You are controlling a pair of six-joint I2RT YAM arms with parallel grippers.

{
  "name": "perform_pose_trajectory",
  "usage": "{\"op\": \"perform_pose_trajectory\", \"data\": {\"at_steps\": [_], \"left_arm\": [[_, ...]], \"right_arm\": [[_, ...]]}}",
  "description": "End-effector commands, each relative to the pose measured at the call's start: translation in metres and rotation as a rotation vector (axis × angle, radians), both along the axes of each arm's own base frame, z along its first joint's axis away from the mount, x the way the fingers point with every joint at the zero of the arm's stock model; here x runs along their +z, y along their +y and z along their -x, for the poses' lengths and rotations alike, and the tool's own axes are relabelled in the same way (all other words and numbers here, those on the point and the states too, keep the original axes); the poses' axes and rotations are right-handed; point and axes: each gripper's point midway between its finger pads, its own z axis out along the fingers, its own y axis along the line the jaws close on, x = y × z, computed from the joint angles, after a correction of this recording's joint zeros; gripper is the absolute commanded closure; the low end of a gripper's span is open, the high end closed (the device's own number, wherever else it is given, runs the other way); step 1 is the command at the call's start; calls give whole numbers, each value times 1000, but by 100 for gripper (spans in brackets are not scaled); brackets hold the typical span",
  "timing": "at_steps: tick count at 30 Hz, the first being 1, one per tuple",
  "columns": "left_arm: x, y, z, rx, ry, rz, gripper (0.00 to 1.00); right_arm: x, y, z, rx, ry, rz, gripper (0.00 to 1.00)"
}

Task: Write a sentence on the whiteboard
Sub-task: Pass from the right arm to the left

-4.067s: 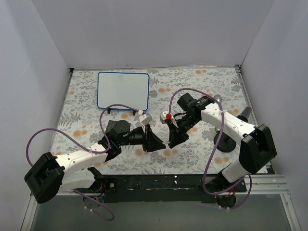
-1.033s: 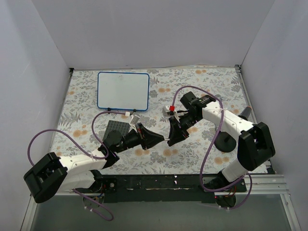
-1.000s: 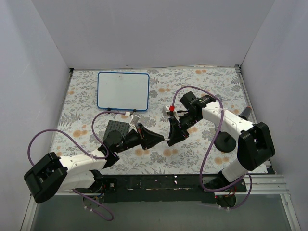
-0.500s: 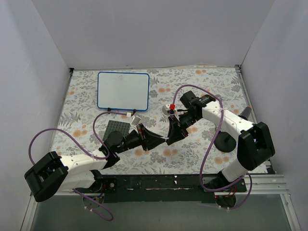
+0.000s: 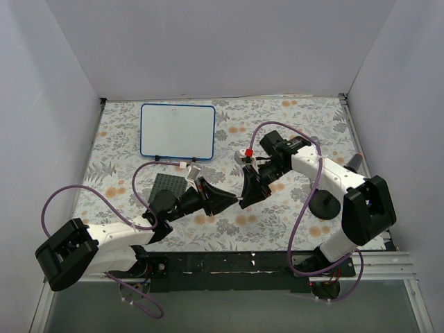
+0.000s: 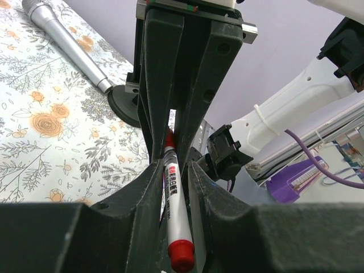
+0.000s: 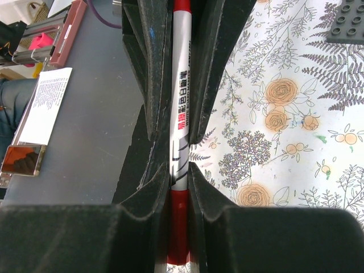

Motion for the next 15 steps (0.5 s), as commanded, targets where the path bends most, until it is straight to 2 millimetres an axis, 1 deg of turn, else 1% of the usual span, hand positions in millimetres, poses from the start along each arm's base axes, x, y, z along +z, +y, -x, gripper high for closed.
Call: {"op": "perform_pose_trajectory", "data": {"at_steps": [1,10,13,14,15], "left_arm": [[14,4,0,23,-27,55,77],[14,3,1,15,-24,57,82],[12,2,1,9,-22,53,89],[12,1,2,1,-22,52,95],[11,1,2,1,-19,49,99]], "right_arm": [[8,6,-8,-3,-12,-38,99],[7,6,-8,-3,-6,-34,99],[6,6,-8,-3,-5,-35,99],[7,7,-8,-4,-6,-36,99],[6,6,-9,-5,-5,-35,99]]}}
